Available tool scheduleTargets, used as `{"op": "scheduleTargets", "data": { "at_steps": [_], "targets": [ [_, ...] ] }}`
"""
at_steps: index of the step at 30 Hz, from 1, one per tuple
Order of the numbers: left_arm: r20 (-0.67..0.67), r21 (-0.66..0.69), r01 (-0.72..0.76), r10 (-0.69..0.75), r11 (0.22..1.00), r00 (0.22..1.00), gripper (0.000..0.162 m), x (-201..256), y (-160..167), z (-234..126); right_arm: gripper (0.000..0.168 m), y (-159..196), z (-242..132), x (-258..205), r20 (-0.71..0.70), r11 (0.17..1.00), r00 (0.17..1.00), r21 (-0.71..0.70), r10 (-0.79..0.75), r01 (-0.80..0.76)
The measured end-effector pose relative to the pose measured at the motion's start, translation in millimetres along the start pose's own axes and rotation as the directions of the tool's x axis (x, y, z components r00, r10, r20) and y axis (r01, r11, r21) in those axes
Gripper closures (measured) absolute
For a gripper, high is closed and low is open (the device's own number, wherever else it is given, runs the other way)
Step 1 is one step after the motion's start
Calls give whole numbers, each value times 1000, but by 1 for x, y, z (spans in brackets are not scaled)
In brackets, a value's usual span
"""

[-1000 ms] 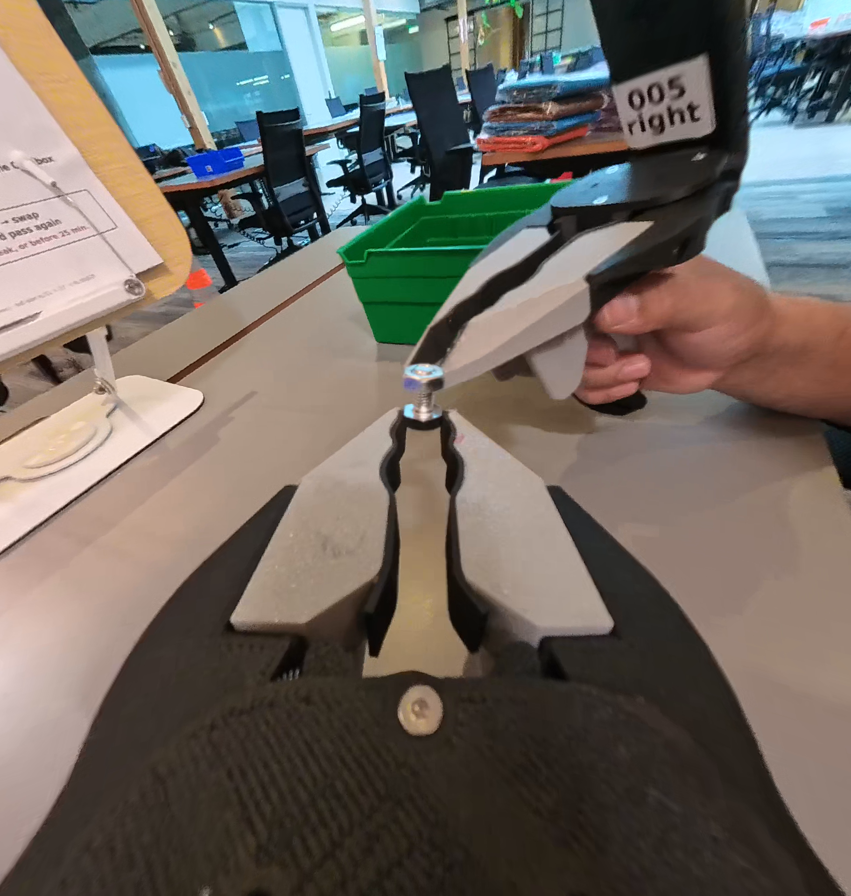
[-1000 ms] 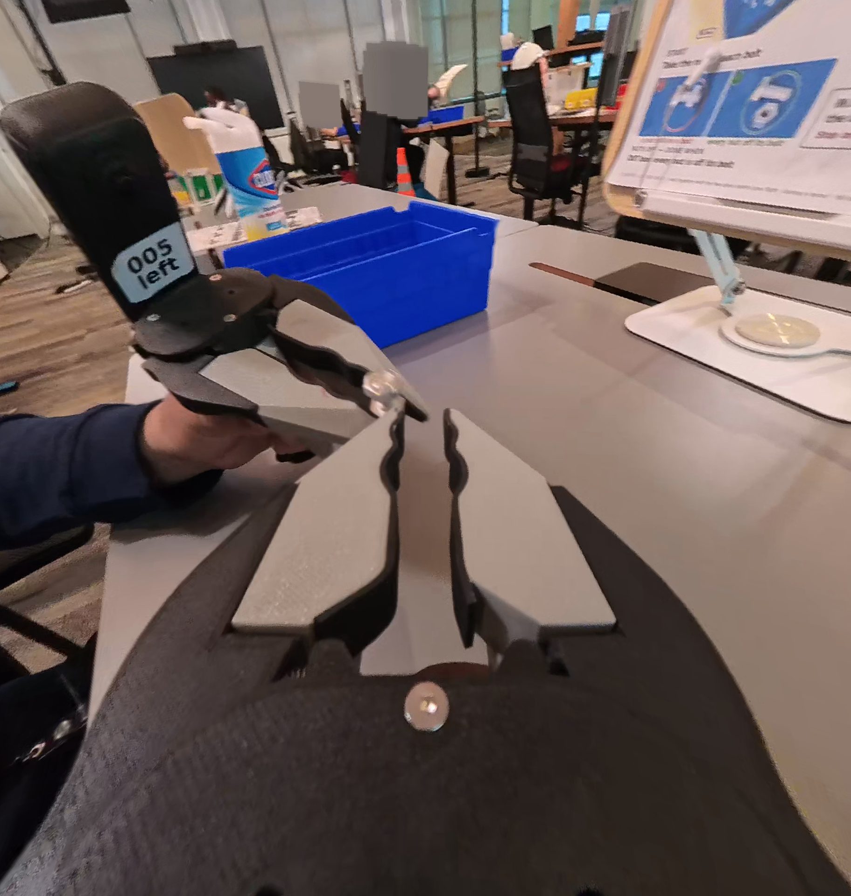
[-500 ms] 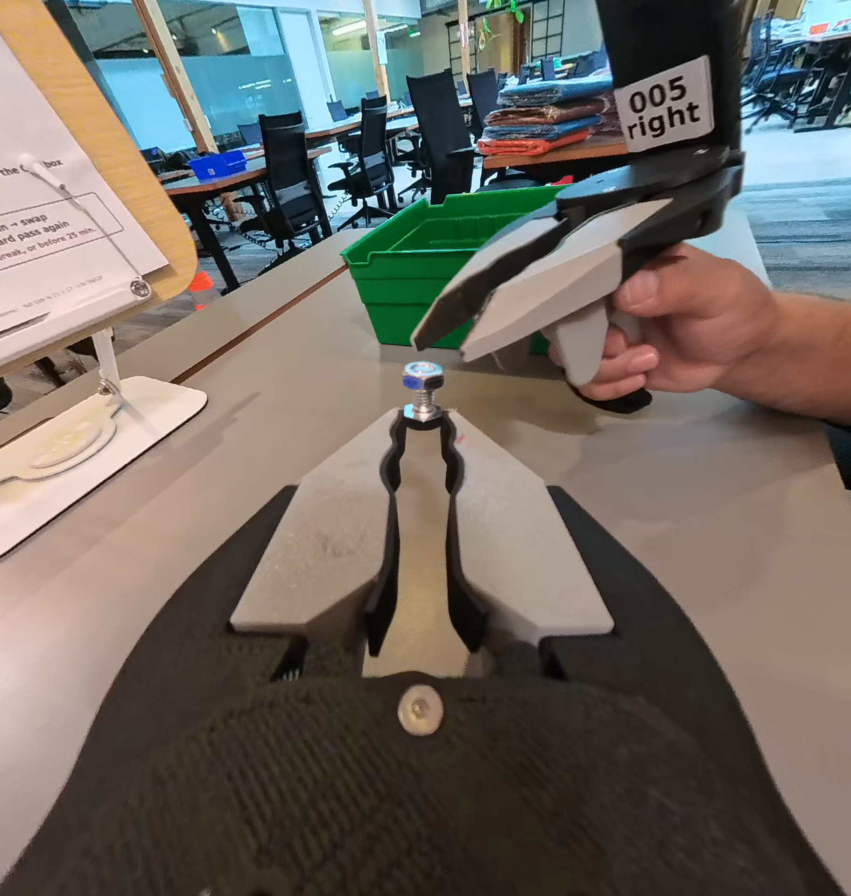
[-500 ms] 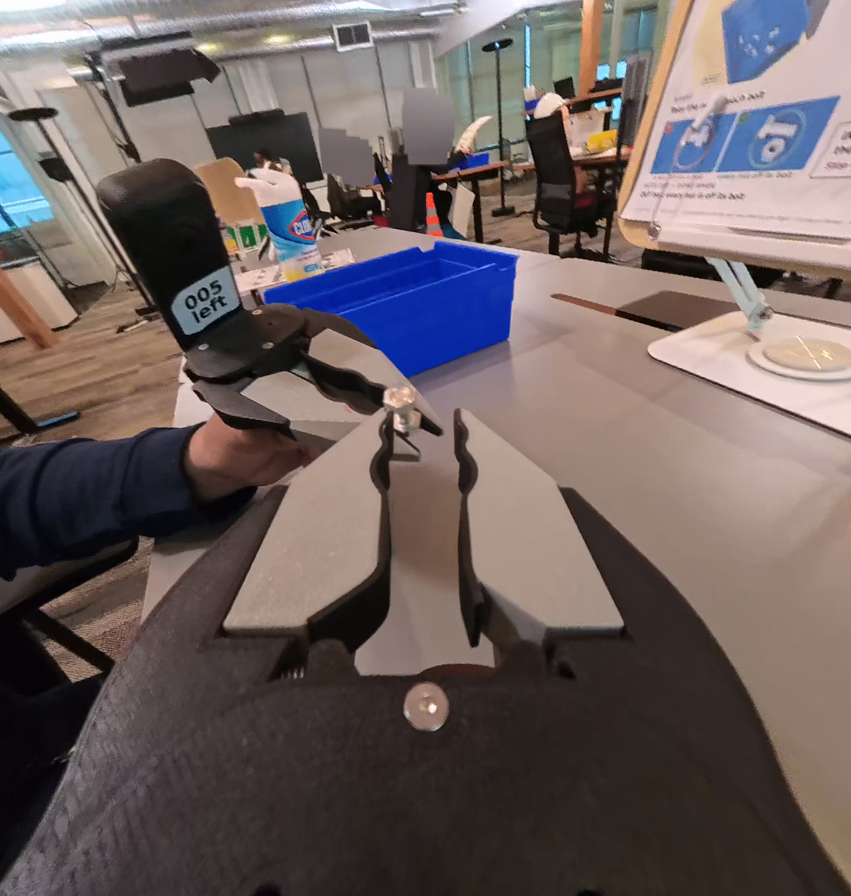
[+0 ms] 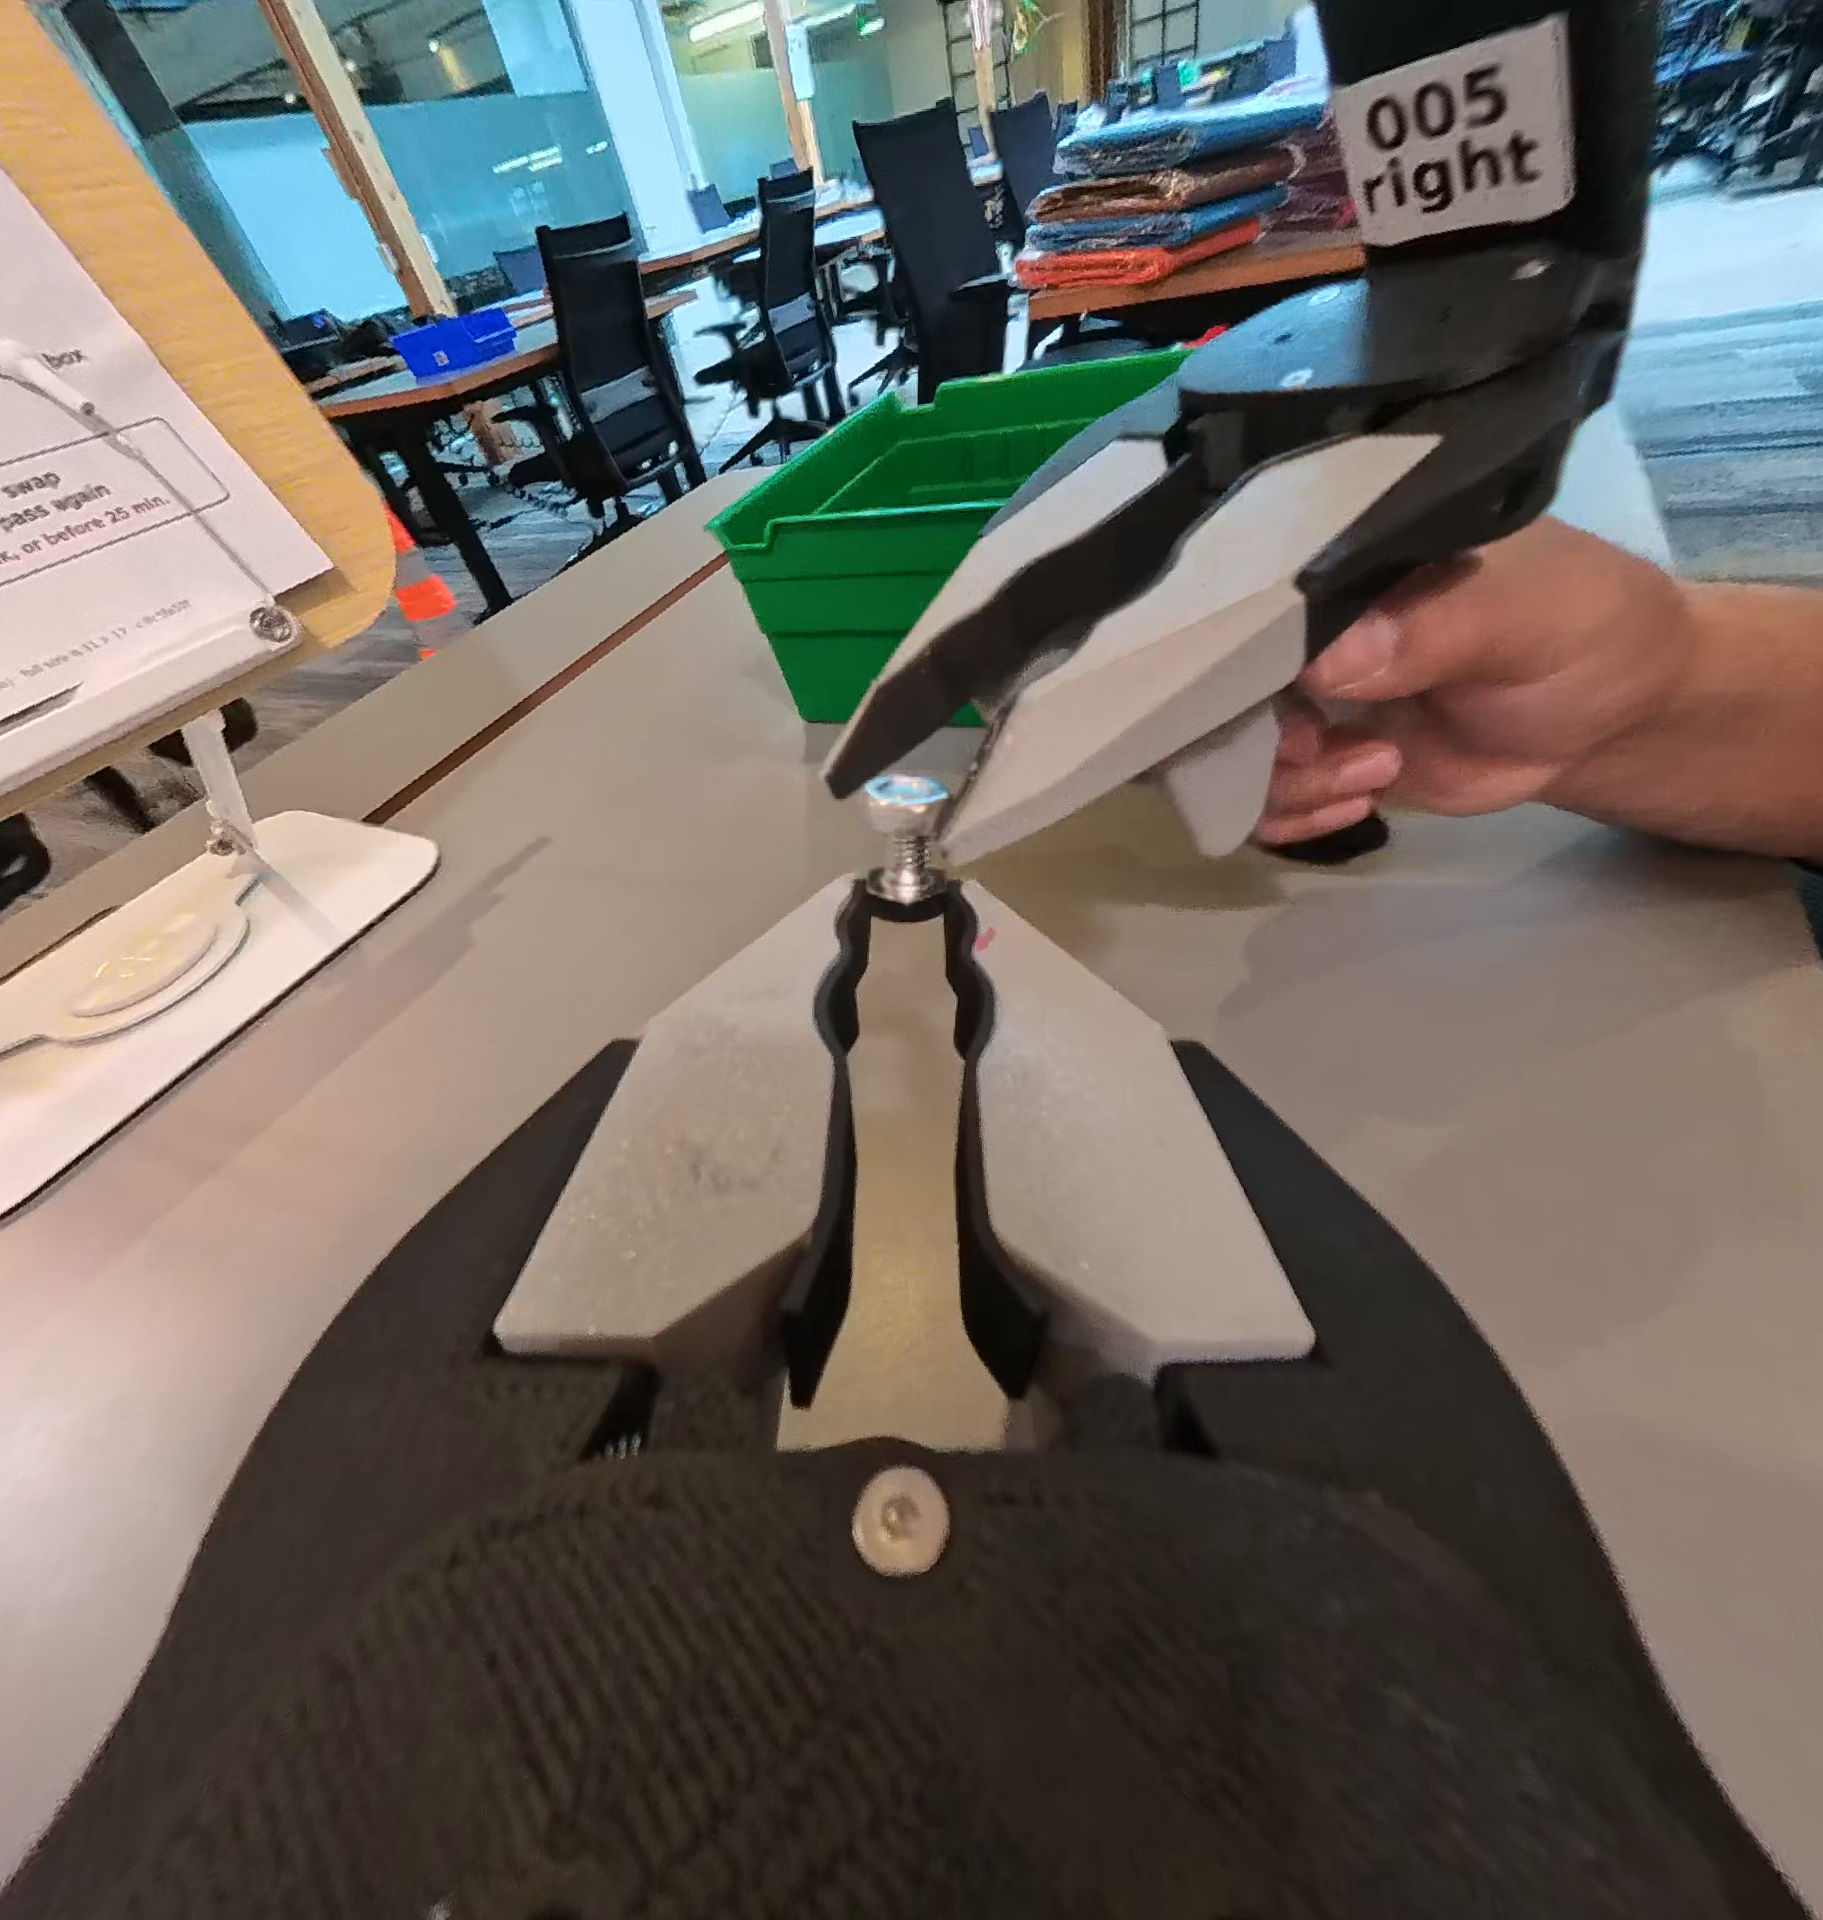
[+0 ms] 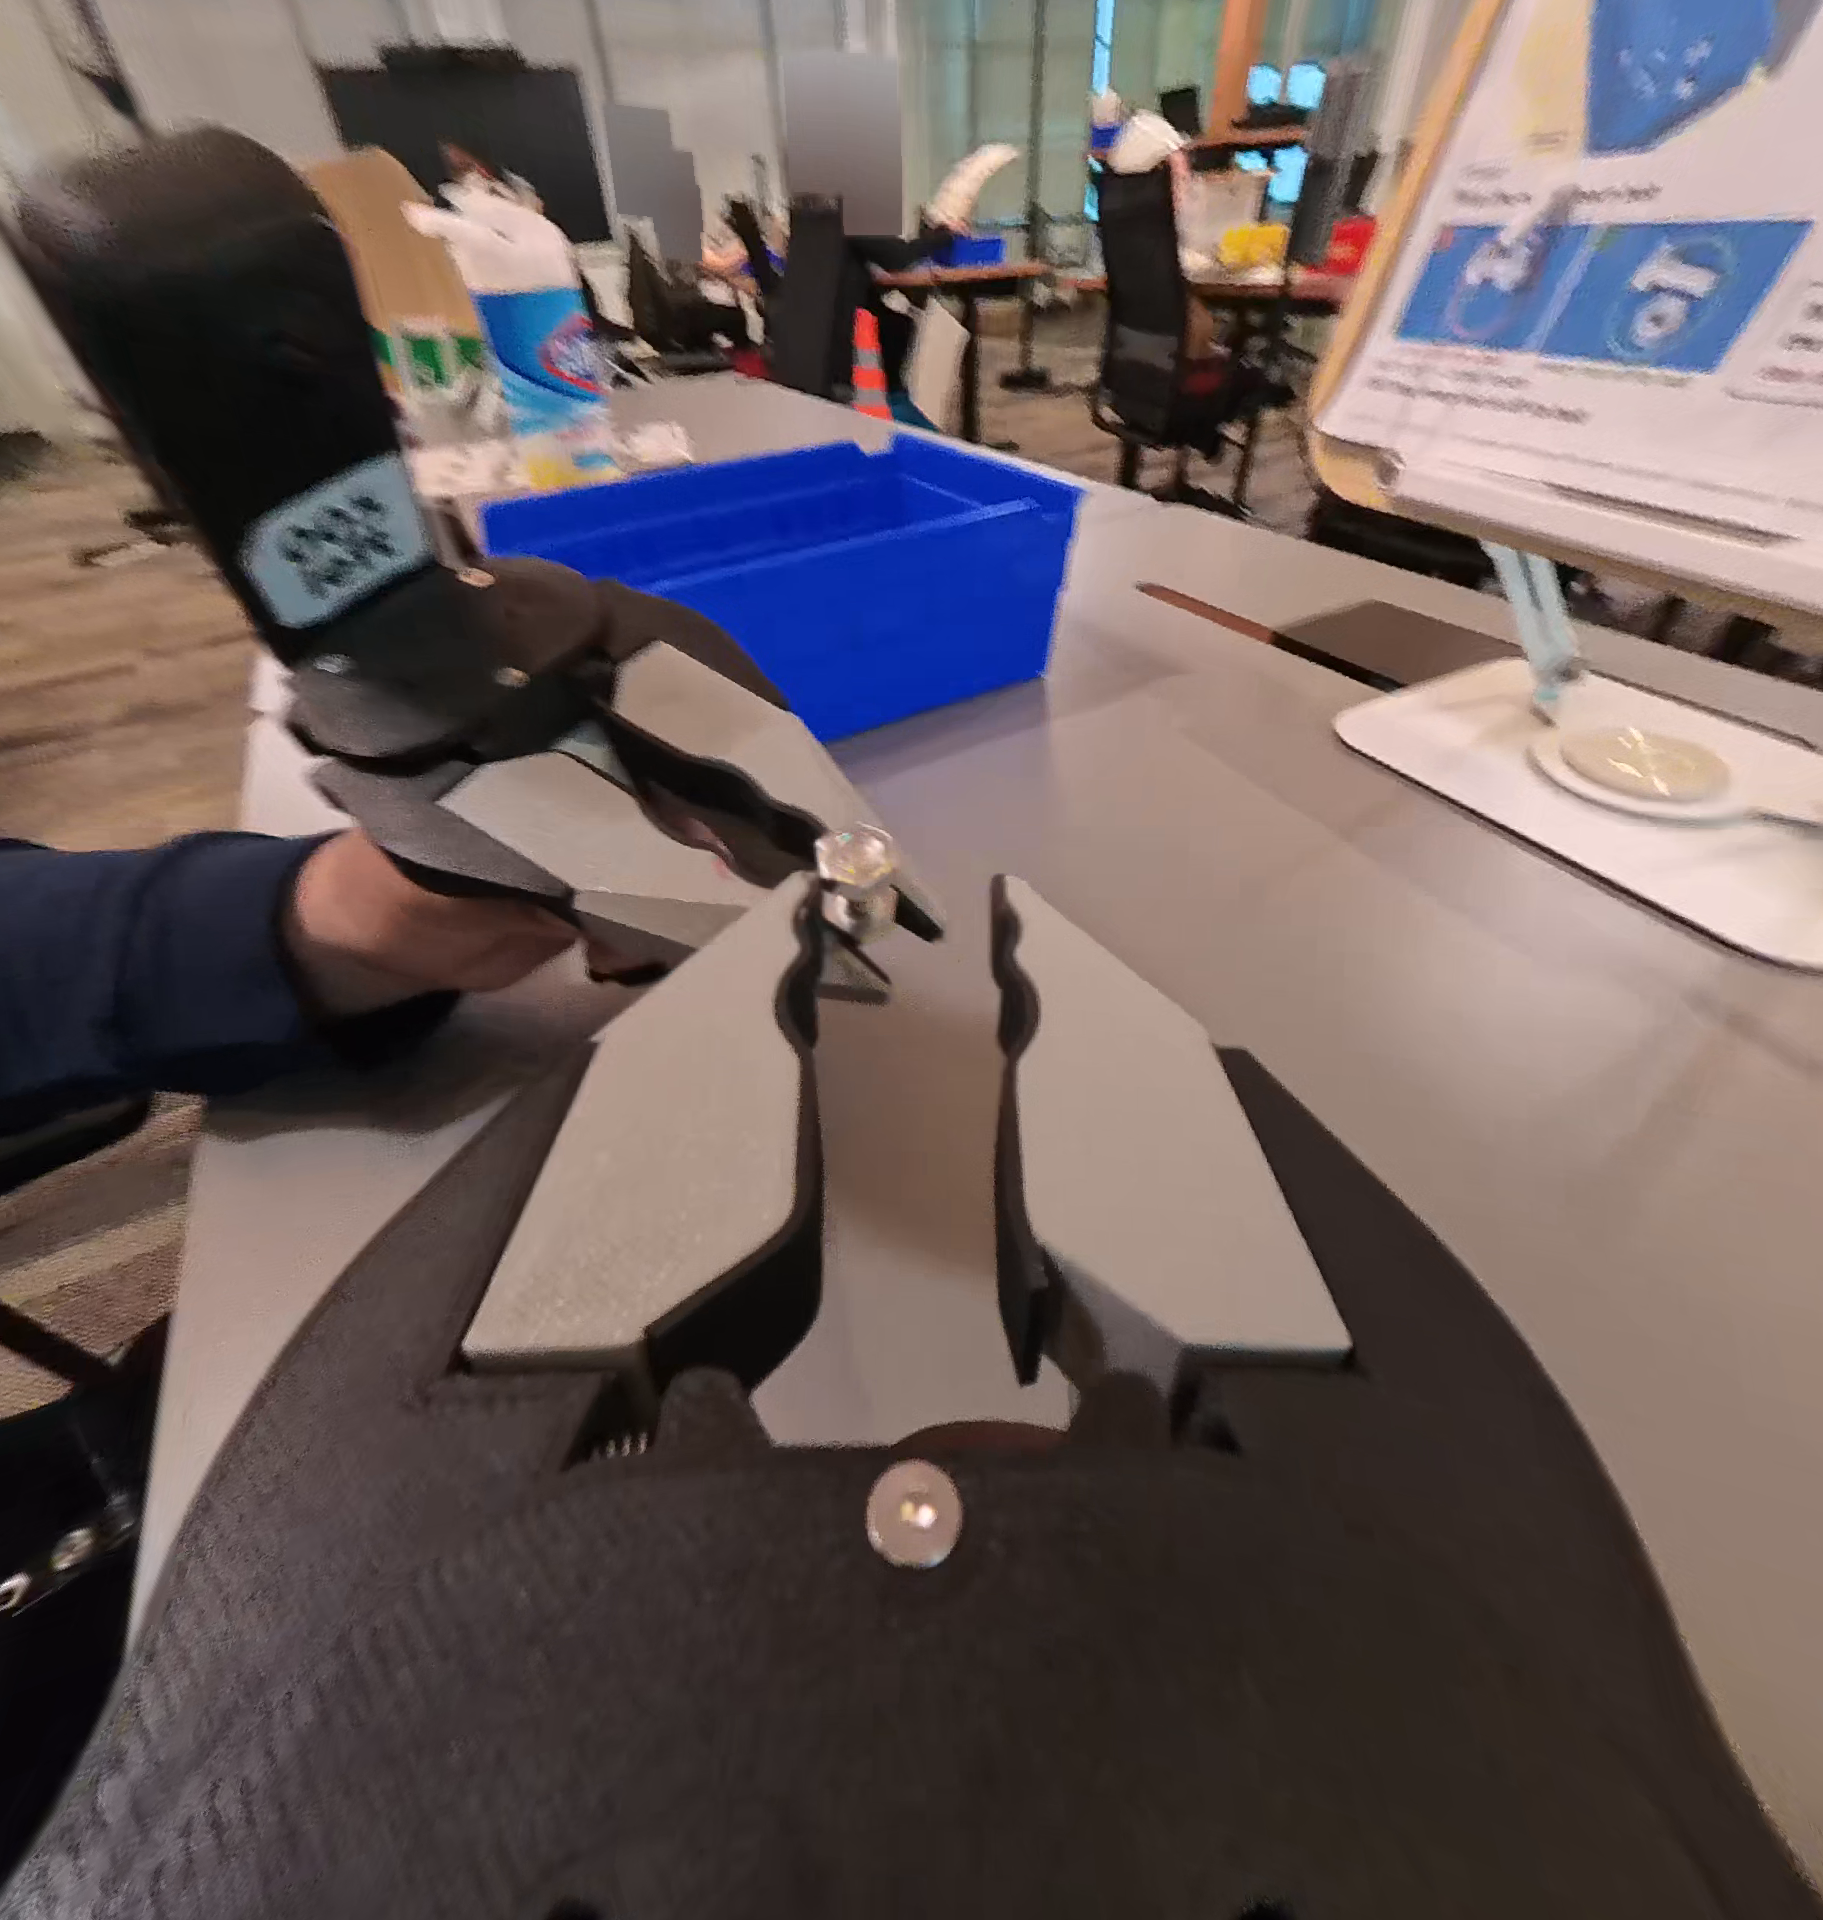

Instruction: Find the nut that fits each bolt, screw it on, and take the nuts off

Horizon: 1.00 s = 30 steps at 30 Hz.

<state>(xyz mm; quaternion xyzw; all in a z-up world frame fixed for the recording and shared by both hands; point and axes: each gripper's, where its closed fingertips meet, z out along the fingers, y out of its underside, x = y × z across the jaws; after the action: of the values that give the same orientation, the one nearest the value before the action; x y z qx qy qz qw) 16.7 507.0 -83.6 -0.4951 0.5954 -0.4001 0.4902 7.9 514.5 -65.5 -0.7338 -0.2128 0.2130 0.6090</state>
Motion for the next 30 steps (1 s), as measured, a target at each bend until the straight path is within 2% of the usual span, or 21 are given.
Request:
{"op": "scheduleTargets", "data": {
  "at_steps": [1,2,3,7,9,10,11,13,14,17,19,22,23,24,27,30],
  "targets": [
    [13,-15,-2,3,1000,1000,150,-3,3,0,136,3,-1,6,-21,1000,1000,-19,24,-24],
    [7,-8,4,-4,1000,1000,150,-3,2,0,144,6,-2,13,-42,998,997,-26,58,-59],
    [-3,8,20,-20,1000,1000,150,-3,0,-1,144,6,-5,18,-51,997,996,-19,76,-77],
    [-1,2,3,-3,1000,1000,150,-1,0,0,142,-13,-9,-4,55,996,998,74,39,-43],
    [-3,-5,-8,8,1000,1000,150,1,1,1,141,-8,-4,-9,58,999,998,35,10,-12],
    [-2,-7,-9,9,1000,1000,150,1,2,1,142,-3,-3,-5,31,1000,1000,5,2,-2],
    [10,-16,-6,6,1000,1000,150,-1,3,1,137,2,-3,3,-9,1000,1000,-21,5,-5],
    [6,-8,10,-10,1000,1000,150,-4,3,0,150,6,-7,21,-79,998,996,-30,52,-54],
    [3,4,21,-21,1000,1000,150,-4,1,-1,146,3,-9,22,-72,998,995,-17,63,-64],
    [6,-3,6,-6,1000,1000,150,-3,2,0,145,-13,-12,1,34,997,999,70,41,-44],
    [-1,-8,-4,4,1000,1000,150,0,2,1,143,-10,-7,-8,51,999,999,46,-3,1],
    [18,-27,-7,7,1000,1000,150,-3,6,2,138,4,-4,8,-40,999,999,-33,-5,4],
    [11,-19,1,-1,1000,1000,150,-4,5,1,150,6,-5,16,-70,999,997,-36,27,-30],
    [2,-1,19,-19,1000,1000,150,-3,2,0,149,5,-8,21,-77,998,996,-27,46,-48],
    [6,4,19,-20,1000,1000,150,-4,1,-1,146,-10,-12,5,15,997,999,56,45,-46],
    [-2,-2,7,-7,1000,1000,150,-1,2,0,143,-5,-5,-7,49,1000,999,20,13,-14]
  ]
}}
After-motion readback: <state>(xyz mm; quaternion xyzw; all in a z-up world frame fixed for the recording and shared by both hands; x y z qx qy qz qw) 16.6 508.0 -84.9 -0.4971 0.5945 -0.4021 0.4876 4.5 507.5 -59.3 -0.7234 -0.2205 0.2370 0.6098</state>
